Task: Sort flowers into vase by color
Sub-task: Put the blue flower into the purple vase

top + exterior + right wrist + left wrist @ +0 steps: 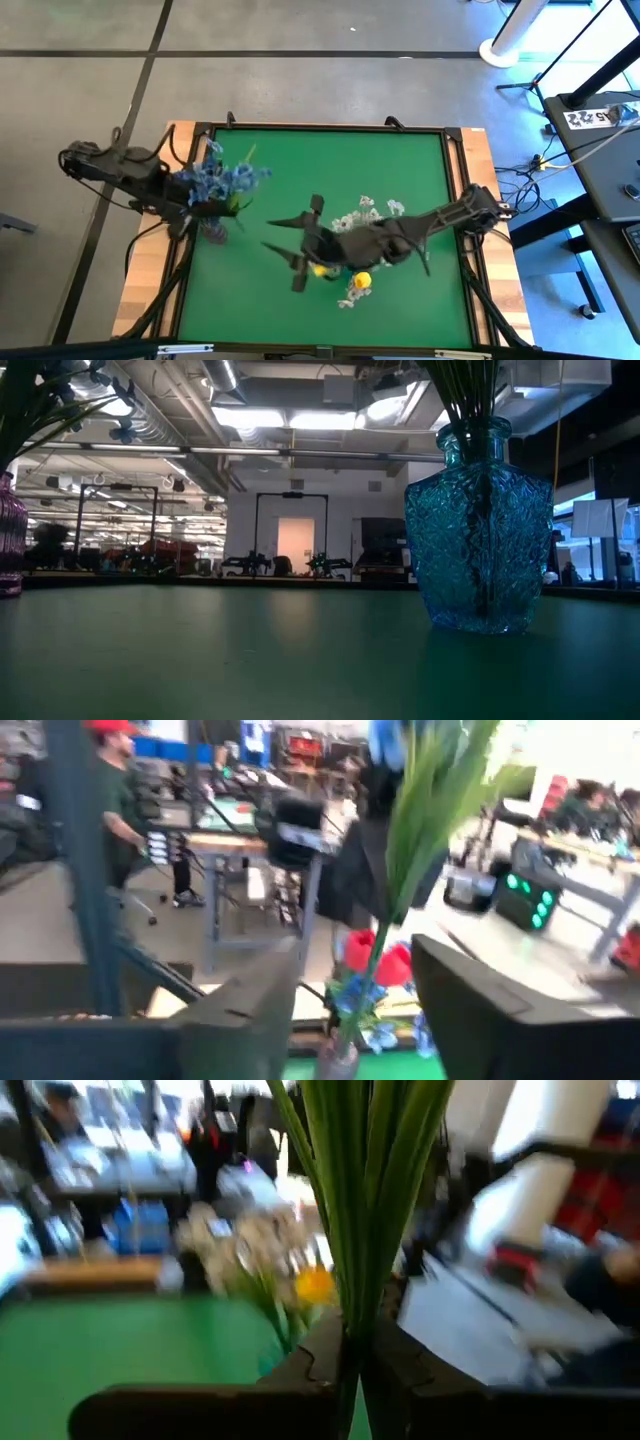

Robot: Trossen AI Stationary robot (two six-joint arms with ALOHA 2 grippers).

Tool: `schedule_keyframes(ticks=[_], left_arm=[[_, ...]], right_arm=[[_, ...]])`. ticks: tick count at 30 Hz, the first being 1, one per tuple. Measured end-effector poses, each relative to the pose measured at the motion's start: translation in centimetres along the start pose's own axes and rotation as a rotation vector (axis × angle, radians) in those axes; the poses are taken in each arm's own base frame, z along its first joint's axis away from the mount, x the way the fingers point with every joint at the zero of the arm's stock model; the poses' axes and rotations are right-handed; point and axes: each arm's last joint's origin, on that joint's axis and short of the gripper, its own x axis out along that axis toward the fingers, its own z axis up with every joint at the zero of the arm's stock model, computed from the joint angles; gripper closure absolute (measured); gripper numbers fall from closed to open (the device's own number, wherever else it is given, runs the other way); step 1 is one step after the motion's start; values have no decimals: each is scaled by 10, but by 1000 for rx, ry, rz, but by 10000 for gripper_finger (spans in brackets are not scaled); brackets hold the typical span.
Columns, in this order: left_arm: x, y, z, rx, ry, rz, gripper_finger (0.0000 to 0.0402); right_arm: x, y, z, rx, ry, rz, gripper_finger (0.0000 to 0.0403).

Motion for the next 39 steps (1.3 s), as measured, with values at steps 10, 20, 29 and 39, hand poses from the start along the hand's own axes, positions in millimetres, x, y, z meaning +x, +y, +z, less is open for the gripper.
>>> schedule_keyframes(ticks=[10,20,29,39], left_arm=[[-19,-32,-23,-11,140,-315,385],[7,-90,-81,111,321,-293,385],[-15,-140,-121,260,316,-91,385],[-48,-136,-136,377,125,106,385]], right_arm=[[-33,33,-2,-100,83,-132,120],[-44,41,-11,-103,158,-190,126],[-44,40,-18,-94,203,-197,127],[-46,39,-23,-104,242,-199,127]])
